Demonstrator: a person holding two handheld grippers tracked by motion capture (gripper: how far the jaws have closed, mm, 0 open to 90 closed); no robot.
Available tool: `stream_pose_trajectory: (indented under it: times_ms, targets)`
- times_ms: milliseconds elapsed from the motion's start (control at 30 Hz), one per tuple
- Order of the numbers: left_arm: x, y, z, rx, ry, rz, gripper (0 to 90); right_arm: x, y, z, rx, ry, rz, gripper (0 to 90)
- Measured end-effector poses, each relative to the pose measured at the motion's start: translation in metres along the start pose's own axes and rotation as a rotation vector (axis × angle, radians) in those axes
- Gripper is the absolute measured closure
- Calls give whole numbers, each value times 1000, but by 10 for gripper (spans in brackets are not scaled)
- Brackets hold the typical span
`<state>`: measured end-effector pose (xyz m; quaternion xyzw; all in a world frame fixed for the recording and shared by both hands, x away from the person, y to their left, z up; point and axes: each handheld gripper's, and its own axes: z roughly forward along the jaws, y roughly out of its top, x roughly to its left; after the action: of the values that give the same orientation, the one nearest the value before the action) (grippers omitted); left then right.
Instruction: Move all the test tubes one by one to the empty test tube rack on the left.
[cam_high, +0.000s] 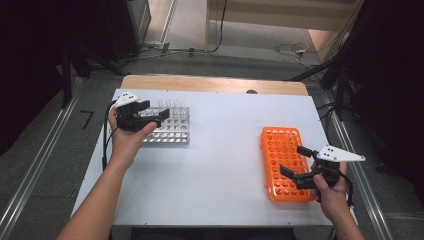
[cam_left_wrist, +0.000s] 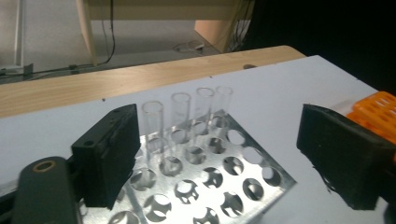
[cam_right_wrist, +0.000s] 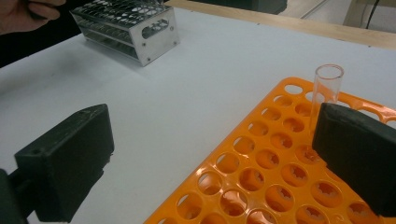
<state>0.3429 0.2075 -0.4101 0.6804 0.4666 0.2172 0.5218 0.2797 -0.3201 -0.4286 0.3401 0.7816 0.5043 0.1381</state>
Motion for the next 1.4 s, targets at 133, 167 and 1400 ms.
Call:
stream_pose_trajectory:
  times_ms: [133,167,1400]
  targets:
    - [-11,-4,-13,-15,-32,18,36,-1,2,2,1,-6,9,0]
    - [-14,-6,-16,-14,-36,26,31,-2,3,2,-4,-5,9,0]
    - [-84,-51,-51,-46,-135,55,0,-67,11,44,101,-155,114,286]
